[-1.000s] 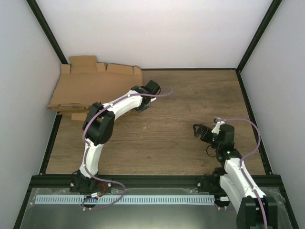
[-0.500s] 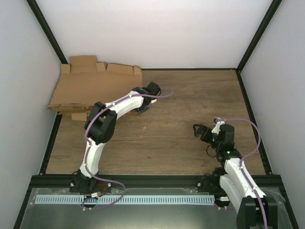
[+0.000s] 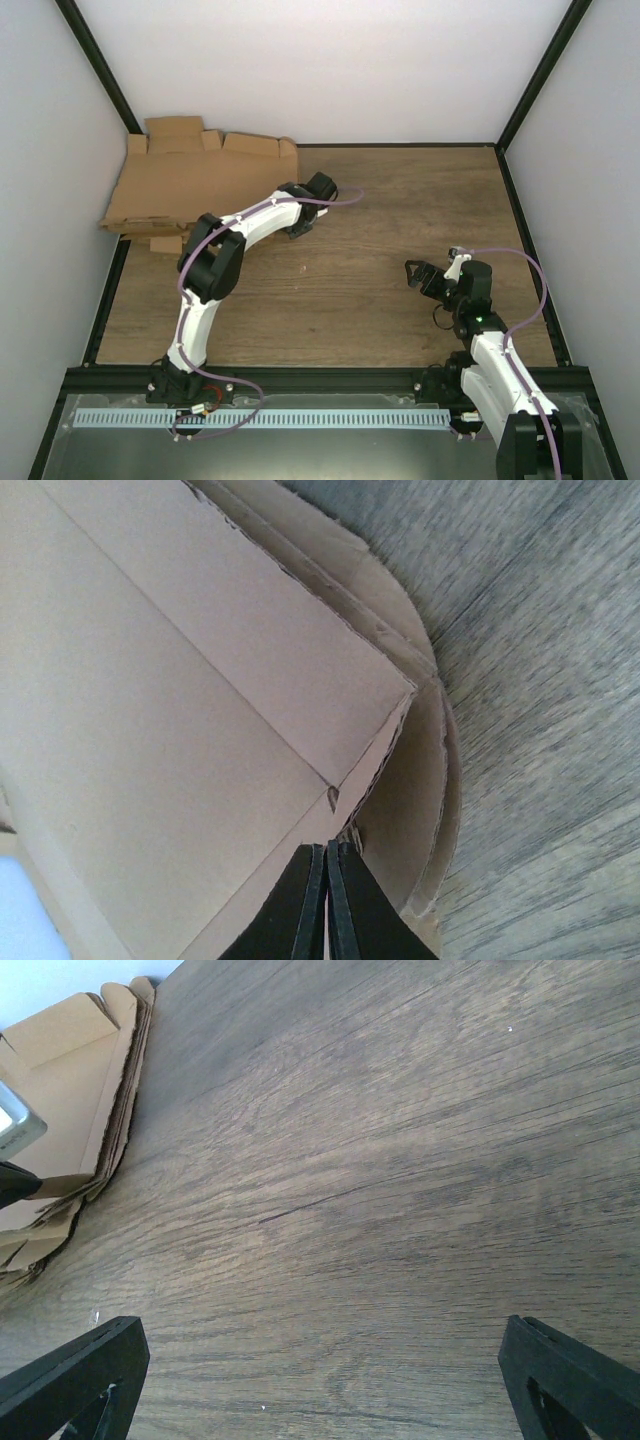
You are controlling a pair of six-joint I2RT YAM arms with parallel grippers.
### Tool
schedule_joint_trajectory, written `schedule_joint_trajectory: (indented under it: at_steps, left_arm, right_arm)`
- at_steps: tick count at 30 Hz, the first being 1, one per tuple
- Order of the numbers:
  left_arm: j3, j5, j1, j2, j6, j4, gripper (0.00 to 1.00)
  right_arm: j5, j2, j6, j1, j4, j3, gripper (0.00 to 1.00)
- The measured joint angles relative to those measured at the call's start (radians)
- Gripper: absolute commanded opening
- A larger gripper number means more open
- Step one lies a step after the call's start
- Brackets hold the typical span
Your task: Fold the paper box
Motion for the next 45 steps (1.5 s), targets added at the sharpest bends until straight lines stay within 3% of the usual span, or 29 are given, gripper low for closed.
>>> schedule_joint_trajectory:
  at_steps: [6,16,20,25,26,29,30,34,39,45]
  left_arm:
    - [-0.002,-0.067,0.000,-0.058,-0.035,0.001,0.04]
    - [-0.003,-0.144,0.000,-0.355,-0.087,0.029,0.04]
    - [0.005,-0.100,-0.013,-0.459,-0.121,0.028,0.04]
    - [0.014,0.057,-0.022,-0.613,-0.159,0.058,0.04]
    - [0.012,0.092,-0.022,-0.653,-0.163,0.075,0.09]
    - [-0.022,0.178,-0.022,-0.775,-0.161,0.139,0.52]
    - [-0.038,0.198,-0.022,-0.809,-0.159,0.158,0.58]
    - [-0.103,0.225,-0.024,-0.845,-0.139,0.193,0.71]
    - [-0.198,0.248,-0.019,-0.699,-0.063,0.187,0.83]
    - [-0.244,0.270,0.040,-0.481,0.054,0.130,0.77]
  right_arm:
    - [0.000,0.000,0.000,0.000,0.000,0.000,1.00]
    - [0.000,0.001,0.000,0.000,0.000,0.000,1.00]
    - [0.000,0.002,0.000,0.000,0.000,0.000,1.00]
    - [0.000,0.002,0.000,0.000,0.000,0.000,1.00]
    - [0.000,0.002,0.000,0.000,0.000,0.000,1.00]
    - [0.000,0.003,0.000,0.000,0.000,0.000,1.00]
    - [0.000,0.003,0.000,0.000,0.000,0.000,1.00]
    - [0.000,0.003,0.000,0.000,0.000,0.000,1.00]
    - [0.000,0.003,0.000,0.000,0.000,0.000,1.00]
    - [0.000,0.004,0.000,0.000,0.000,0.000,1.00]
